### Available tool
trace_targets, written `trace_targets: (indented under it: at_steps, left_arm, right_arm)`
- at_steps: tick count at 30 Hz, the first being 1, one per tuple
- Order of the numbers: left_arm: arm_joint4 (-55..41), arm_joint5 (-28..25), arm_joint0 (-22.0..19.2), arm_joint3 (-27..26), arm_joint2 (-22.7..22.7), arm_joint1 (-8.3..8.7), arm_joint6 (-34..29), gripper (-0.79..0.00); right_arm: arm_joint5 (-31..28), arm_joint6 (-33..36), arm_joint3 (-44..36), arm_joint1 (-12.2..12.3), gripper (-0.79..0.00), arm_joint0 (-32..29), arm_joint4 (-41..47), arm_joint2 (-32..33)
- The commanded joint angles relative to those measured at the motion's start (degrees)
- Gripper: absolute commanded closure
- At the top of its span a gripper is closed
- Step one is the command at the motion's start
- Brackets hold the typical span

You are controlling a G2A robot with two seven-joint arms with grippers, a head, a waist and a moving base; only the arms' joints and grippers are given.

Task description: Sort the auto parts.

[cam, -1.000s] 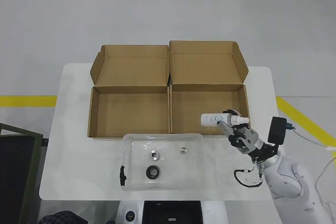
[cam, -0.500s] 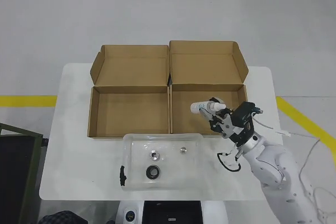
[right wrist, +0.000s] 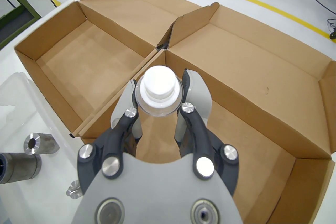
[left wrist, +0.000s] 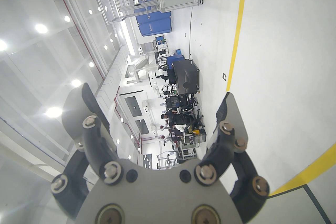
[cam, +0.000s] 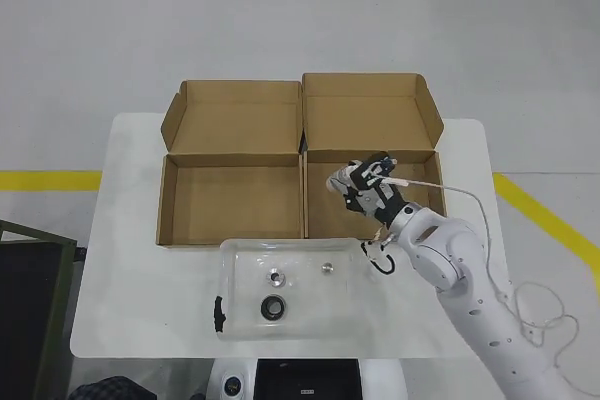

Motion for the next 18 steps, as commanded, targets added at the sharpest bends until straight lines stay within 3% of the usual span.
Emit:
trace_targets:
  at_steps: [1,16,18]
  left_arm:
    - [0.0,0.0,0.0,0.0,0.0,0.0,0.0,-0.785]
    - [0.0,0.0,0.0,0.0,0.0,0.0,0.0,-0.785]
    - [0.0,0.0,0.0,0.0,0.0,0.0,0.0,-0.785]
  right_arm:
    - [0.59,1.37,1.21,-0.27,0.0,1.47,-0.77,-1.04]
    - [2.88,5.49,9.2,-2.28,0.0,7.57,-3.09,-6.6]
    - [2.52,5.76,9.91,-2.49,-0.095,8.02,-3.02,-7.07]
